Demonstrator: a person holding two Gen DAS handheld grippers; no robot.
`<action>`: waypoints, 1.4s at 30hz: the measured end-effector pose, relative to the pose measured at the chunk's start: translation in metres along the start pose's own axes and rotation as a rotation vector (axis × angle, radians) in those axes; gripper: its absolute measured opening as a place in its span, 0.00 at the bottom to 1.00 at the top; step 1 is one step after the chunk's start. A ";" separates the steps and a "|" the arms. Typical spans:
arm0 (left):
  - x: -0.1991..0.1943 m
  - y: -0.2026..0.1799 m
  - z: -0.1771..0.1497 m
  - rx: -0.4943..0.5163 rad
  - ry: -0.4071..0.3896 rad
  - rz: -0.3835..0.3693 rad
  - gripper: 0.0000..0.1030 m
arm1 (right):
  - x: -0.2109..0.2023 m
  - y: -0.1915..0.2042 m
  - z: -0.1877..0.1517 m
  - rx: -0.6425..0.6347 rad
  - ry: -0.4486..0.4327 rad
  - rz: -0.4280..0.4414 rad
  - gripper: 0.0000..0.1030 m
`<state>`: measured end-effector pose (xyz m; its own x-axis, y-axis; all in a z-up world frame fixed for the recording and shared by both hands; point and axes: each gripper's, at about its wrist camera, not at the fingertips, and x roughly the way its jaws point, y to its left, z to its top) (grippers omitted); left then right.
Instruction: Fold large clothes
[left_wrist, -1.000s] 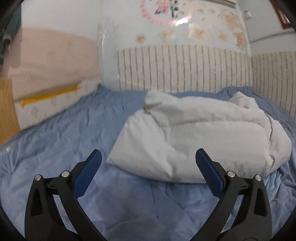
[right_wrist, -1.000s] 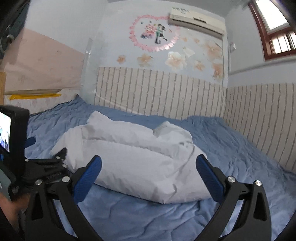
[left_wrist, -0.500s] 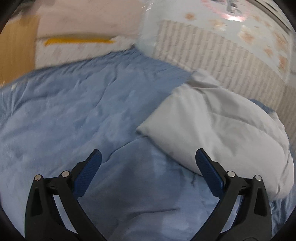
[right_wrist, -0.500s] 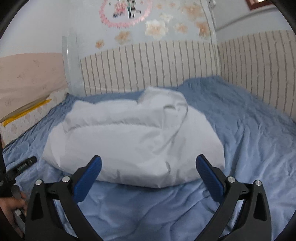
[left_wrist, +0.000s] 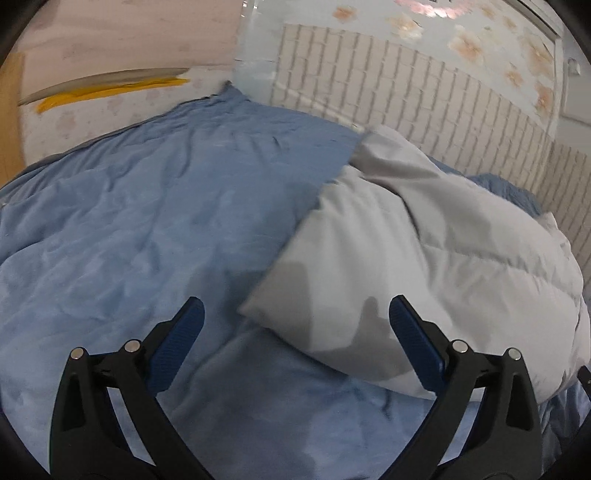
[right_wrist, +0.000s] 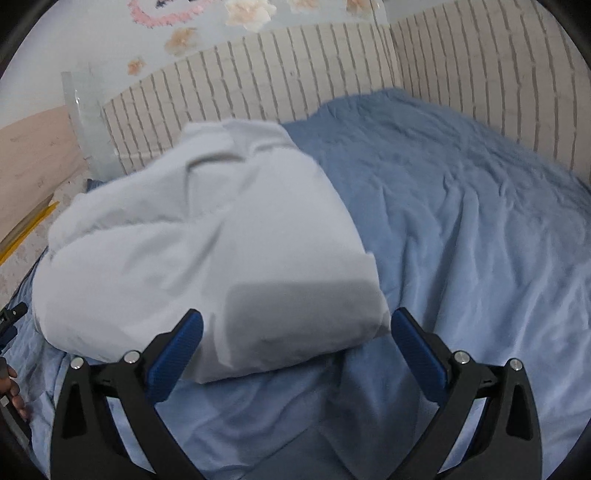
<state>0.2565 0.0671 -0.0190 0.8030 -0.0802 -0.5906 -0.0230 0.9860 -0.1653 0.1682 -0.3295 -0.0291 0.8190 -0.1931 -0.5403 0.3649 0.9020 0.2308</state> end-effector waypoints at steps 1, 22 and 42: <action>0.002 -0.005 -0.001 0.002 -0.001 -0.025 0.96 | 0.002 0.002 -0.001 -0.007 0.005 -0.005 0.98; 0.073 -0.029 0.006 0.012 0.072 -0.094 0.97 | 0.029 0.027 0.013 -0.141 -0.001 0.026 0.99; 0.050 -0.029 -0.004 0.046 0.009 0.018 0.97 | 0.028 -0.015 0.017 0.012 -0.015 0.018 0.99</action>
<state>0.2951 0.0339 -0.0465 0.7974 -0.0639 -0.6001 -0.0093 0.9930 -0.1180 0.1928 -0.3553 -0.0342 0.8319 -0.1827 -0.5240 0.3553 0.9007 0.2500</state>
